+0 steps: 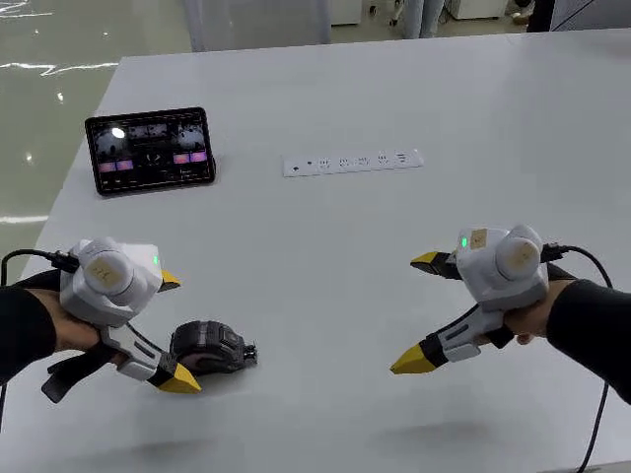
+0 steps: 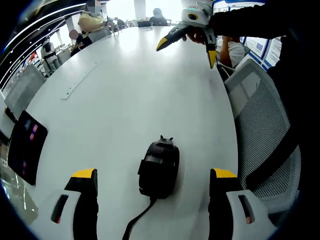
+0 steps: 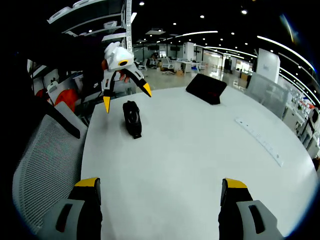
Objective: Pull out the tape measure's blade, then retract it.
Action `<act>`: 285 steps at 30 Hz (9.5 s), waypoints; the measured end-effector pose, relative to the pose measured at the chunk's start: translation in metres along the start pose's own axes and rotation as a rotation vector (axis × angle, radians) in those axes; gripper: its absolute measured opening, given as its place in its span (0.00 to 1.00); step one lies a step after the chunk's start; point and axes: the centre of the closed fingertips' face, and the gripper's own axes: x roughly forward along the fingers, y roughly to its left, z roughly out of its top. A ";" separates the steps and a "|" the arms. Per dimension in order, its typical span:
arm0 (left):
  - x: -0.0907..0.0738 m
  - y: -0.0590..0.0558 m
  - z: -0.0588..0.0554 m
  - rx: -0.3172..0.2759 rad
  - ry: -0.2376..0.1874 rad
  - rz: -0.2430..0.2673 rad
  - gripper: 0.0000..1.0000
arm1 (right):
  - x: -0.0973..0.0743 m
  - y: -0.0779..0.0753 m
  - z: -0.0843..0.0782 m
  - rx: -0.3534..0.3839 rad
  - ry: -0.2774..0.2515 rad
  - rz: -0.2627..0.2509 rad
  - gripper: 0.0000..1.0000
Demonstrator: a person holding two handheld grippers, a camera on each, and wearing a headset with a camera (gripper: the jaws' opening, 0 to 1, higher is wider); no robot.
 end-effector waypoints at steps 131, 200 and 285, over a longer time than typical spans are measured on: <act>0.043 -0.006 0.002 0.153 0.096 -0.017 0.31 | 0.190 0.067 0.048 -0.283 0.139 0.243 0.09; 0.042 -0.007 0.002 0.153 0.091 -0.006 0.31 | 0.173 0.056 0.032 -0.252 0.181 0.235 0.10; 0.043 -0.007 0.002 0.151 0.086 0.009 0.31 | 0.139 0.037 0.005 -0.228 0.234 0.209 0.10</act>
